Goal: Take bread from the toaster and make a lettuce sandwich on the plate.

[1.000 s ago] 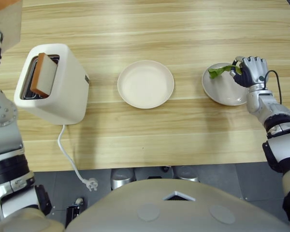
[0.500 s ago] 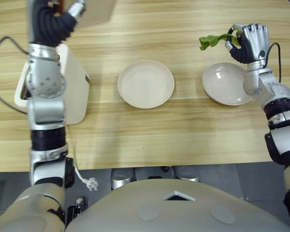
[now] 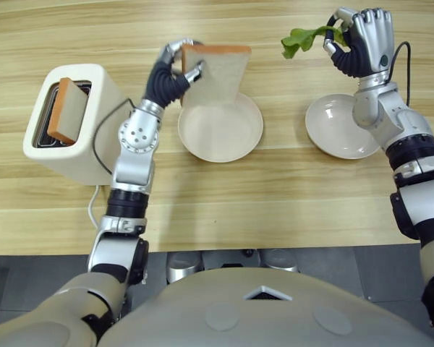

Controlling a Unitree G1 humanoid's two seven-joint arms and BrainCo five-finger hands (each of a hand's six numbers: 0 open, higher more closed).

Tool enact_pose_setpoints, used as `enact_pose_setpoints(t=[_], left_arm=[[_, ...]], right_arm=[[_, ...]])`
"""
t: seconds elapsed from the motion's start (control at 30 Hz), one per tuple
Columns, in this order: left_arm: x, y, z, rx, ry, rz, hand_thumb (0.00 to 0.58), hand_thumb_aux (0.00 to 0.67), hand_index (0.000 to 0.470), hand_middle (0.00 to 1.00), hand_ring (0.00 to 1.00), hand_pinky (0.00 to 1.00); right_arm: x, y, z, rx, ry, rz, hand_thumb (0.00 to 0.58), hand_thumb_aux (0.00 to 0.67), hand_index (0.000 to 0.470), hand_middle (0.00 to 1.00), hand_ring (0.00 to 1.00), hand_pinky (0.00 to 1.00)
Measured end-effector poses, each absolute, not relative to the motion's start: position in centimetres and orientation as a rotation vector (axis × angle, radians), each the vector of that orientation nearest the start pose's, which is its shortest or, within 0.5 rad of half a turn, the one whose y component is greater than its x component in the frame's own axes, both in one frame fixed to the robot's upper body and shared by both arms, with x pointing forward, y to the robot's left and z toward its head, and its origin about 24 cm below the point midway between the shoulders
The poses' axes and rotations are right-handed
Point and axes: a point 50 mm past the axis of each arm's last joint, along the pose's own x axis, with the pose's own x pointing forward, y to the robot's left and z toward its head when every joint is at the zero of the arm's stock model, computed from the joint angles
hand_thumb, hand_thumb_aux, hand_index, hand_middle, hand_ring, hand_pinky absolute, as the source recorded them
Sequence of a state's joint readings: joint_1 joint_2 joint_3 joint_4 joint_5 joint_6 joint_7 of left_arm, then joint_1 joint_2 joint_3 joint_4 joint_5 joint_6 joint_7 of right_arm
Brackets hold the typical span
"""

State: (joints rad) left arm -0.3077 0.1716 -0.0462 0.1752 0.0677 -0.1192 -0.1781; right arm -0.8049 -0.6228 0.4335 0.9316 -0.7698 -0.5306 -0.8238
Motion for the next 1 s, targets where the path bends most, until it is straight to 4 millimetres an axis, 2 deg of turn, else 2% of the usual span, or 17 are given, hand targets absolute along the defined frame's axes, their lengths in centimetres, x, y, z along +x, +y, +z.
enact_pose_setpoints(t=[0.37, 0.57, 0.73, 1.0], left_arm=[[29.6, 11.2, 3.7, 0.054, 0.036, -0.285, 0.580, 0.670, 0.460, 1.00, 1.00, 1.00], [29.6, 11.6, 1.4, -0.004, 0.140, -0.232, 0.580, 0.670, 0.460, 1.00, 1.00, 1.00], [30.7, 11.8, 1.6, 0.027, 0.142, -0.222, 0.580, 0.670, 0.460, 1.00, 1.00, 1.00], [31.8, 14.4, 3.1, 0.139, 0.096, -0.201, 0.580, 0.670, 0.460, 1.00, 1.00, 1.00]], right_arm=[[36.0, -20.0, 14.3, -1.274, -0.834, -0.146, 0.580, 0.670, 0.460, 1.00, 1.00, 1.00], [35.9, -19.4, 14.1, -1.269, -0.842, -0.129, 0.580, 0.670, 0.460, 1.00, 1.00, 1.00], [35.8, -19.0, 13.6, -1.262, -0.840, -0.115, 0.580, 0.670, 0.460, 1.00, 1.00, 1.00], [35.5, -19.2, 13.0, -1.262, -0.824, -0.104, 0.580, 0.670, 0.460, 1.00, 1.00, 1.00]])
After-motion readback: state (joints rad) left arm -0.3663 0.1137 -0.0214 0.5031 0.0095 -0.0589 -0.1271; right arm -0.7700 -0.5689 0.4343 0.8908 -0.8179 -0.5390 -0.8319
